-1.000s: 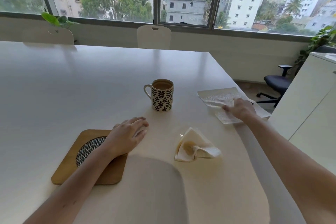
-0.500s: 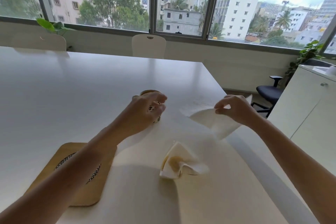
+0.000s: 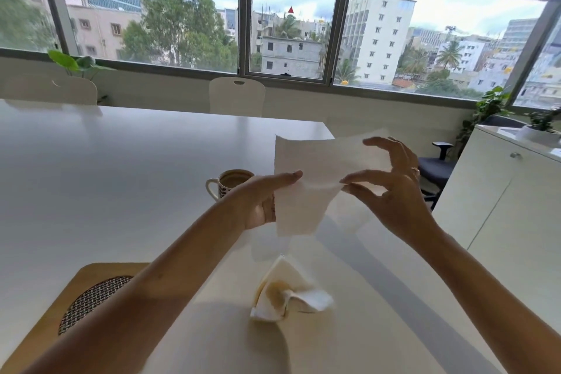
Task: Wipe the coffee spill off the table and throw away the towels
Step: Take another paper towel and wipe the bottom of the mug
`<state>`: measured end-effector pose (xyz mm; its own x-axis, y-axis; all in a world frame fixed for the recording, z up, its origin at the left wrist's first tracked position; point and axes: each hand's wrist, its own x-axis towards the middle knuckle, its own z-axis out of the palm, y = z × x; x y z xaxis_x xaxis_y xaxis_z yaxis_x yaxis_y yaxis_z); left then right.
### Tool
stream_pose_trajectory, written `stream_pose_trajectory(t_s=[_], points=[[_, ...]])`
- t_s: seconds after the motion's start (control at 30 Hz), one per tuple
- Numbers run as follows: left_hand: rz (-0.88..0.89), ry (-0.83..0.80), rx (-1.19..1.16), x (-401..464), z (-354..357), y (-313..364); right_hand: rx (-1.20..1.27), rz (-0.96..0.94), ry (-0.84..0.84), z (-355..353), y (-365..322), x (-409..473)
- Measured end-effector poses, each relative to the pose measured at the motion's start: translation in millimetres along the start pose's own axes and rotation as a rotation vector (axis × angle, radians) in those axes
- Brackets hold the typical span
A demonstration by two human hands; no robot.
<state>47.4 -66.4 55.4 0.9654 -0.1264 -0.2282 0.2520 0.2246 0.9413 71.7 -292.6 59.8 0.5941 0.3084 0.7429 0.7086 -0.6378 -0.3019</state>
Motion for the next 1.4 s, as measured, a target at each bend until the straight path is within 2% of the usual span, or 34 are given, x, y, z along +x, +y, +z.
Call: stream_pose_trajectory(t_s=[0.1,0.2,0.3,0.47,0.53,0.6,0.7,0.8,0.9,1.0,1.1,1.2,1.4], points=[[0.147,0.006,-0.035,1,-2,3,0.338,0.202,-0.097,-3,-1,-2],[0.242,0.005,-0.042,-1,-5,5,0.738,0.537,-0.093,0,4,2],[0.29,0.022,-0.038,-3,-9,7,1.127,0.807,-0.213,4,12,4],[0.333,-0.021,-0.062,-13,-13,12,1.276,1.015,-0.388,9,12,0],[0.336,-0.056,-0.082,-16,-12,16,1.292,1.064,-0.492,14,11,-3],[0.333,-0.086,-0.104,-18,-9,21,1.326,1.094,-0.515,23,6,-4],[0.325,-0.158,-0.142,-22,-1,26,1.441,1.076,-0.528,41,-5,-5],[0.297,-0.226,-0.246,-25,5,29,1.587,0.943,-0.601,53,-16,-2],[0.288,-0.201,-0.28,-27,1,29,1.632,0.84,-0.572,51,-22,1],[0.326,0.007,-0.132,-30,-16,30,1.466,0.795,-0.344,43,-19,2],[0.402,0.224,0.218,-33,-34,30,1.258,0.741,-0.124,34,-6,5],[0.46,0.369,0.512,-34,-45,27,1.061,0.625,-0.126,26,1,8],[0.565,0.313,0.626,-37,-60,25,0.834,0.519,-0.167,16,-3,14]])
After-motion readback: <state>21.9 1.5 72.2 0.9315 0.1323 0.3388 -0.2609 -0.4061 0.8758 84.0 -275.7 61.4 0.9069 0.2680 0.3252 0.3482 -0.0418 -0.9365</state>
